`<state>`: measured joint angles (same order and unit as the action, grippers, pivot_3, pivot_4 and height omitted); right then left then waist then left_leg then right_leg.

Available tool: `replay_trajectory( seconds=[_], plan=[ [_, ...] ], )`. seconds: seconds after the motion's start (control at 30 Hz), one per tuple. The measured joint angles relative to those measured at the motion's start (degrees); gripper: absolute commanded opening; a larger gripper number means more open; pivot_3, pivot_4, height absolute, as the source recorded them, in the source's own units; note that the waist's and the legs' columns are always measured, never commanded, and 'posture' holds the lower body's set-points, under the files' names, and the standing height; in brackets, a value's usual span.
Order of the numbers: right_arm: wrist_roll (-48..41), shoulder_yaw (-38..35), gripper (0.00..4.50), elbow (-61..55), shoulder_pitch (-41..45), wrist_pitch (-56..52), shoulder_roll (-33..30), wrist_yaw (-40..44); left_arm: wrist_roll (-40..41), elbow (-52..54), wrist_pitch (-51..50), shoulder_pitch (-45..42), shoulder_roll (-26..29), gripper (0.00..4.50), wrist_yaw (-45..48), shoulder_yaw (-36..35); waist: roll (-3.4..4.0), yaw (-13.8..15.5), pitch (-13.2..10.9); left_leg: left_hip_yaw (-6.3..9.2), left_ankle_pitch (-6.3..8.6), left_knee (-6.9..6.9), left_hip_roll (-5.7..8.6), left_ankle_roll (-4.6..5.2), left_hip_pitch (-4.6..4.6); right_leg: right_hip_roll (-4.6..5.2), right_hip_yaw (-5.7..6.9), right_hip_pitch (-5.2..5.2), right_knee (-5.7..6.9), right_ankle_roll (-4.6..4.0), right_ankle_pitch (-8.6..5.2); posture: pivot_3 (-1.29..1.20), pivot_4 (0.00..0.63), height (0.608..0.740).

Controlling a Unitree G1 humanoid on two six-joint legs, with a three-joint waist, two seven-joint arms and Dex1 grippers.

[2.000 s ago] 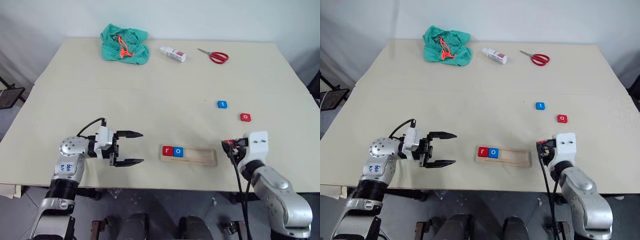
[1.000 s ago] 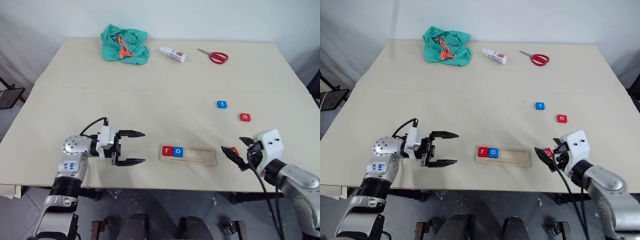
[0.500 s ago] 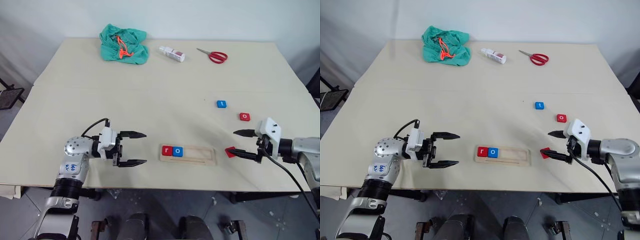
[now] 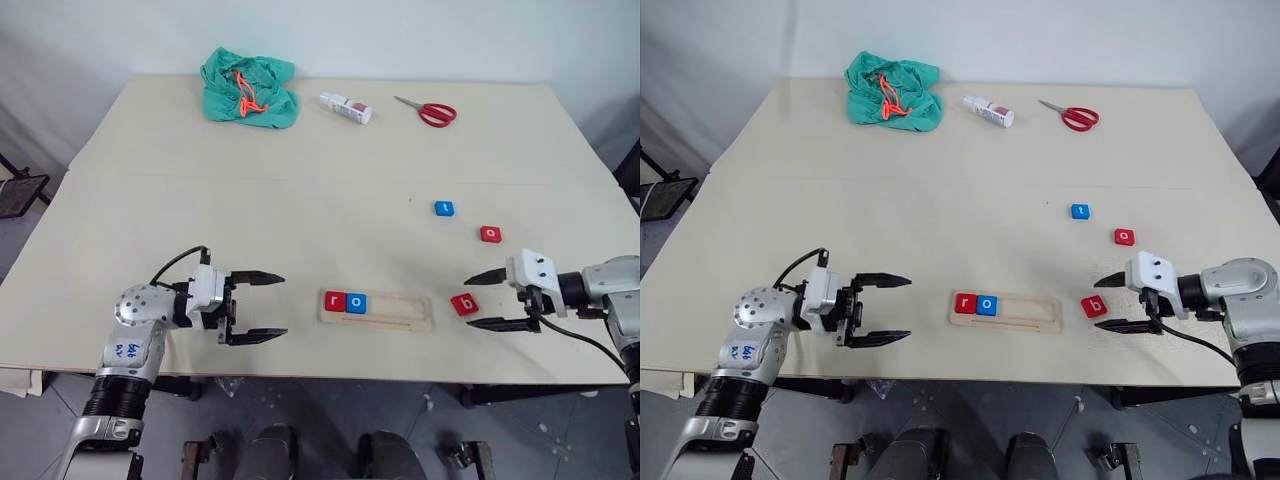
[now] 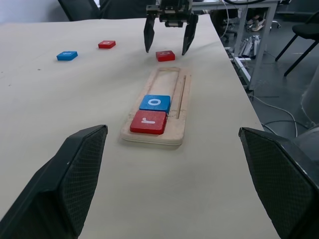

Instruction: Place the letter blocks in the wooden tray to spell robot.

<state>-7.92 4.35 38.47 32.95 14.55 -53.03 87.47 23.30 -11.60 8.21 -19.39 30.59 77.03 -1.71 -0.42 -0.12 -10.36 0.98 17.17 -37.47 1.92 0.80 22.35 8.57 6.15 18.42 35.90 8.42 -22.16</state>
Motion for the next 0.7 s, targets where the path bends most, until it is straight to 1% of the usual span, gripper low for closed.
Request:
replay_trajectory(
  seconds=[0.13, 0.33, 0.47, 0.67, 0.7],
  plan=[
    [1.43, 1.63, 4.15, 4.24, 3.40, 3.92, 0.88, 0.51, 0.00, 1.23, -0.33, 0.56, 0.50, 4.50, -0.73, -0.08, 0.00, -0.03, 0.00, 0.01, 0.00, 0.01, -0.03, -0.01, -0.01, -0.02, 0.00, 0.00, -0.01, 0.00, 0.00, 0.00, 0.150, 0.740],
    [2.52, 2.65, 4.15, 8.50, 5.56, 8.01, 2.06, 1.09, 0.14, 2.23, -0.76, 2.05, 1.55, 4.50, -1.51, -0.58, 0.00, -0.01, 0.00, 0.02, 0.00, -0.02, -0.02, -0.01, -0.01, -0.01, 0.00, -0.02, -0.01, 0.00, 0.00, 0.00, 0.150, 0.740],
    [2.33, 3.88, 3.35, 9.71, 6.41, 8.97, 2.24, 1.33, 0.16, 2.80, -1.09, 2.34, 1.83, 4.50, -2.21, -0.59, 0.00, -0.06, 0.00, 0.02, 0.00, -0.06, -0.04, -0.01, -0.02, -0.02, -0.01, -0.04, -0.01, 0.00, 0.00, 0.00, 0.150, 0.740],
    [1.13, 5.45, 1.54, 11.58, 7.29, 10.34, 2.43, 1.51, 0.28, 4.23, -1.39, 3.31, 2.17, 4.50, -3.24, -0.95, 0.00, -0.12, 0.00, 0.01, 0.00, -0.10, -0.05, -0.01, -0.06, -0.02, -0.02, -0.09, -0.01, 0.00, 0.00, 0.00, 0.150, 0.740],
    [1.13, 5.47, 1.48, 11.71, 7.37, 10.33, 2.44, 1.51, 0.28, 4.23, -1.42, 3.43, 2.17, 4.50, -3.37, -1.03, 0.00, -0.12, 0.00, 0.01, 0.00, -0.11, -0.05, -0.01, -0.06, -0.02, -0.02, -0.09, -0.01, 0.00, 0.00, 0.00, 0.150, 0.740]
  ],
)
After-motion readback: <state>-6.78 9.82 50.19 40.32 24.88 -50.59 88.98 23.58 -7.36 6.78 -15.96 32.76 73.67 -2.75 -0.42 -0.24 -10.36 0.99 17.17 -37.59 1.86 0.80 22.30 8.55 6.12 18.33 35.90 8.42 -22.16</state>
